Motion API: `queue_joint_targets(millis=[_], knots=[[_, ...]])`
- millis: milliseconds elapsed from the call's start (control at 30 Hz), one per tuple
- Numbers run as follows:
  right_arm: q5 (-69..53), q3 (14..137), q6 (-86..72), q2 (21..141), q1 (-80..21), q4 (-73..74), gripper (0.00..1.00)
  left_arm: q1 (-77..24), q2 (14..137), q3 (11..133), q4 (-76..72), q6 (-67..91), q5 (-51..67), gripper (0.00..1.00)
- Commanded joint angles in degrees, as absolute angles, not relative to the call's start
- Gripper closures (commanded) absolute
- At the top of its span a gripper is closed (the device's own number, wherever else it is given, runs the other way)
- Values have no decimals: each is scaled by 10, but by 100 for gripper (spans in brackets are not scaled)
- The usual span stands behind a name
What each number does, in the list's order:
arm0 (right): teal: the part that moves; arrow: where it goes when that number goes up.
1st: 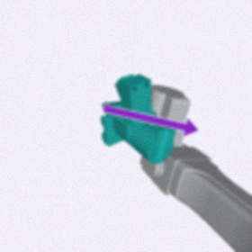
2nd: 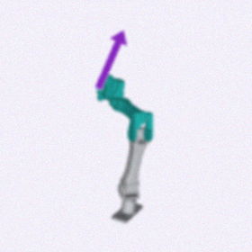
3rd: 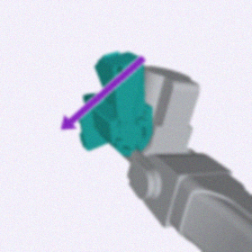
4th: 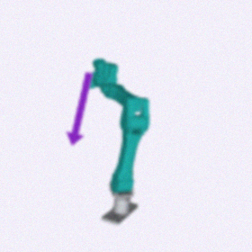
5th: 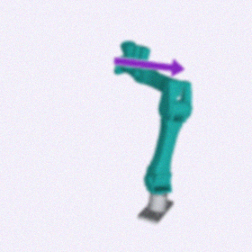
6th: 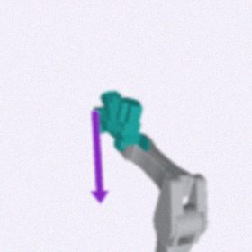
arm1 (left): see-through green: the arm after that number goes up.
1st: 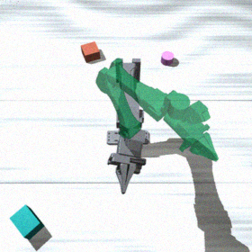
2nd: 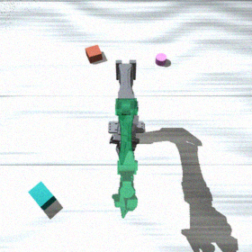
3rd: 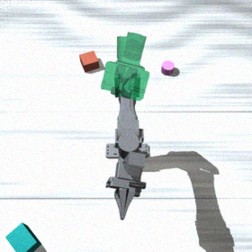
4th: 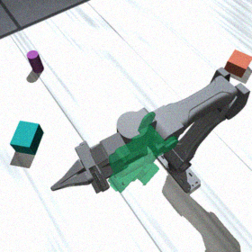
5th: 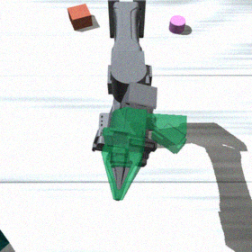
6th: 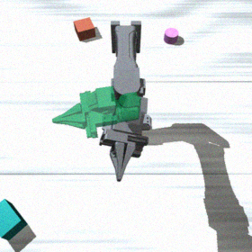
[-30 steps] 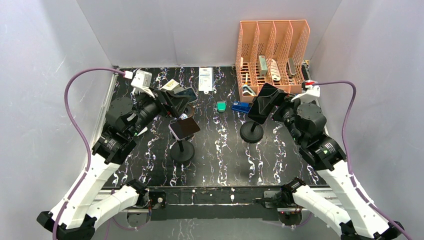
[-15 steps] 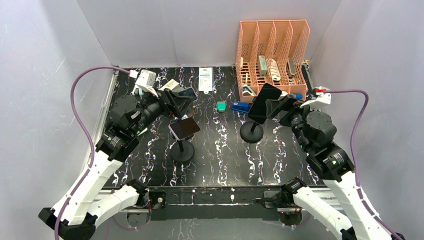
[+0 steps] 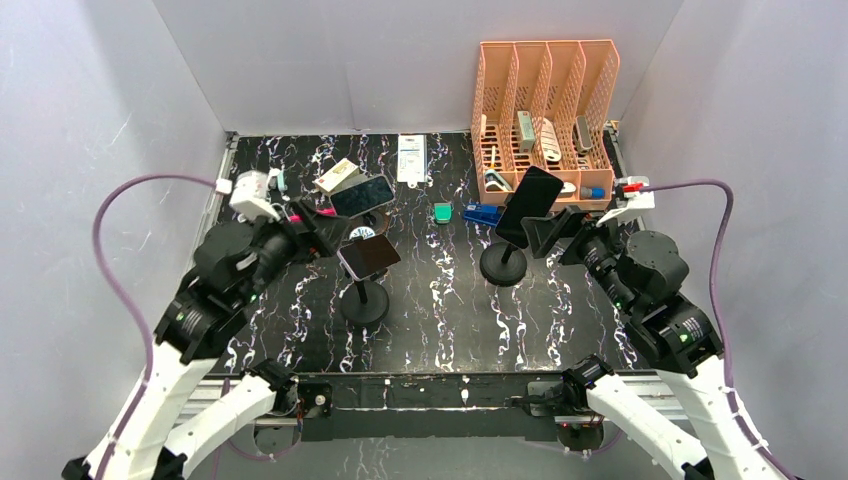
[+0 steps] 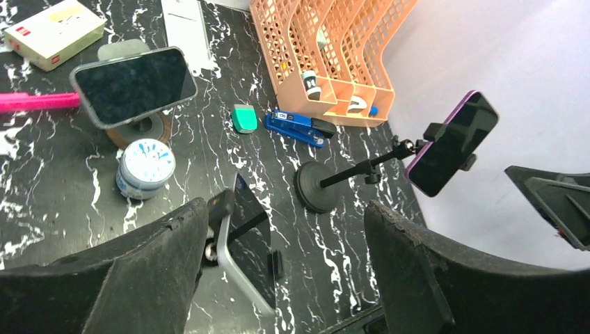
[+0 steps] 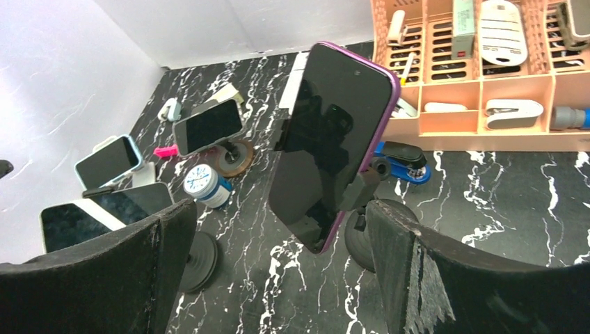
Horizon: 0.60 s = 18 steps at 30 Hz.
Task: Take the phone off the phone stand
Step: Adjust the phone stand with the phone at the center of the board.
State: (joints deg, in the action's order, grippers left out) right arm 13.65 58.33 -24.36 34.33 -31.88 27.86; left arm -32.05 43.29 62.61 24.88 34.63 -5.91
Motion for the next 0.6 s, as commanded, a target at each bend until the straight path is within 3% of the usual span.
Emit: queue_joint_targets(millis=[0, 333, 567], knots=[[68, 629, -233, 351, -318, 271, 1, -322, 389, 631, 349, 410, -96, 21], [-168, 647, -262, 405, -318, 179, 1, -322, 401, 621, 397, 427, -18, 23], [-283, 638, -296, 447, -318, 97, 1, -322, 422, 590, 365, 434, 28, 31]])
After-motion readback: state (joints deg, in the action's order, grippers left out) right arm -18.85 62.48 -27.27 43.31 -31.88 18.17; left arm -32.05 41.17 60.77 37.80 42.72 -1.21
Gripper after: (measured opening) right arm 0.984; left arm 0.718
